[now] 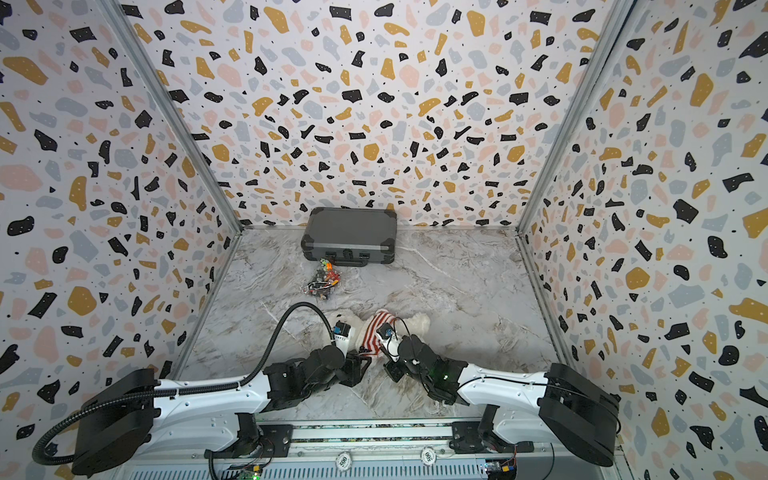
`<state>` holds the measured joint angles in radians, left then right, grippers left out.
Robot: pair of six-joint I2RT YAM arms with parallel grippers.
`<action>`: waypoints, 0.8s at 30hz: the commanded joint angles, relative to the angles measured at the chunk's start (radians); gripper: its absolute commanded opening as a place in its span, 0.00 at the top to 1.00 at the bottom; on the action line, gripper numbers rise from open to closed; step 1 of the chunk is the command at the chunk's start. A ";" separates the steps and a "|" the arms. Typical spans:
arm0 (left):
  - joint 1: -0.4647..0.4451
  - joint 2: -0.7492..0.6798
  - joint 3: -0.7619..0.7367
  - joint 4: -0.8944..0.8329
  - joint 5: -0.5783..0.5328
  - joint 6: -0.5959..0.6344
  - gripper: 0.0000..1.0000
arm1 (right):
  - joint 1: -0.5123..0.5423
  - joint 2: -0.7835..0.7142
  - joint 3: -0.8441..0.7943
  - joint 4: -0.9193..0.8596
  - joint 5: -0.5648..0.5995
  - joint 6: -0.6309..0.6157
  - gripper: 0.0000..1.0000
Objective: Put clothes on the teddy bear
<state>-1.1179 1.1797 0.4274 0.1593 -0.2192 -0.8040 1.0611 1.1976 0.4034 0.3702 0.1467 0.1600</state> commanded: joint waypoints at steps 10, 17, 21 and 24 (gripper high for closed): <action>-0.042 0.003 -0.008 0.024 -0.066 -0.074 0.56 | 0.011 0.003 0.013 0.050 0.001 0.024 1.00; -0.042 -0.012 -0.020 0.017 -0.079 -0.112 0.82 | 0.015 -0.008 0.008 0.042 0.011 0.027 1.00; -0.042 -0.051 -0.039 -0.006 -0.070 -0.108 0.98 | 0.015 -0.021 0.002 0.036 0.030 0.032 1.00; -0.042 -0.091 -0.044 -0.058 -0.090 -0.088 1.00 | 0.012 -0.026 -0.004 0.030 0.038 0.033 1.00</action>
<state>-1.1553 1.1278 0.3988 0.1368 -0.2737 -0.9085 1.0698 1.2026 0.4019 0.3950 0.1612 0.1791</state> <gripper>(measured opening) 0.066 0.051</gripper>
